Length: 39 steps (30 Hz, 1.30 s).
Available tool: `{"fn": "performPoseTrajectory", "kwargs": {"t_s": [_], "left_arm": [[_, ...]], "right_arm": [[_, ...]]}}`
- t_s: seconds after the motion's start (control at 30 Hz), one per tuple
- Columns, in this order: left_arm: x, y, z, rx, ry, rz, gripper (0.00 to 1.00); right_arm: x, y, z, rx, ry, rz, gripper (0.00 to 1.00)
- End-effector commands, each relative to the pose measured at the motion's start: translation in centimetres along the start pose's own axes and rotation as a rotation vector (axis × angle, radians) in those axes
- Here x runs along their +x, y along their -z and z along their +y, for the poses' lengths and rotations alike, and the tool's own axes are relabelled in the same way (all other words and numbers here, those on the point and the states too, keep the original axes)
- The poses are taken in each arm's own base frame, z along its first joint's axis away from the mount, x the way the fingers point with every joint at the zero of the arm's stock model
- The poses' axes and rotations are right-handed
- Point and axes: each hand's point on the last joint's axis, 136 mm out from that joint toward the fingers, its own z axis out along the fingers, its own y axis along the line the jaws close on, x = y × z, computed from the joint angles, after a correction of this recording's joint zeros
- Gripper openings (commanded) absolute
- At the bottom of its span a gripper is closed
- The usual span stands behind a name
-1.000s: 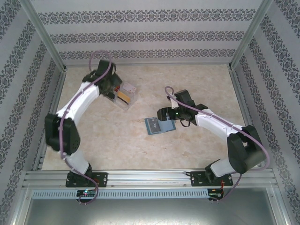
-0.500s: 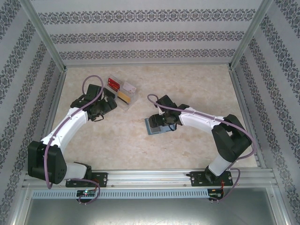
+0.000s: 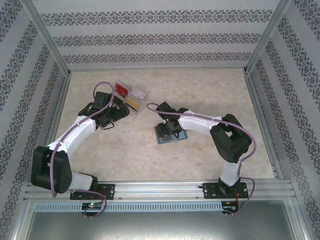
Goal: Take the credit cards out of the card holder
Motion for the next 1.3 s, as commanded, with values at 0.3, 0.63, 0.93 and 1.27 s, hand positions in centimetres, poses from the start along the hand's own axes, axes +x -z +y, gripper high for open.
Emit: {"fn": "performPoseTrajectory", "kwargs": {"t_s": [0.3,0.63,0.93,1.27], "left_arm": [[0.5,-1.7,-1.8,0.117,-0.010,0.033,0.98],[3.3,-3.2,-4.4,0.212,-0.002,0.123,0.96],[8.0,-4.7,-9.6,0.358,-0.030,0.259,0.74],[12.7,-7.1,-13.2,0.429,-0.017,0.404,0.42]], "right_arm": [[1.7,-2.0,-0.7,0.010,-0.024,0.080,0.55],[2.1,-2.7,-1.5,-0.045,-0.087,0.084,0.40],[1.8,-2.2,-1.6,-0.111,-0.130,0.061,0.30],[2.1,-2.6,-2.6,-0.103,-0.174,0.066,0.17]]}}
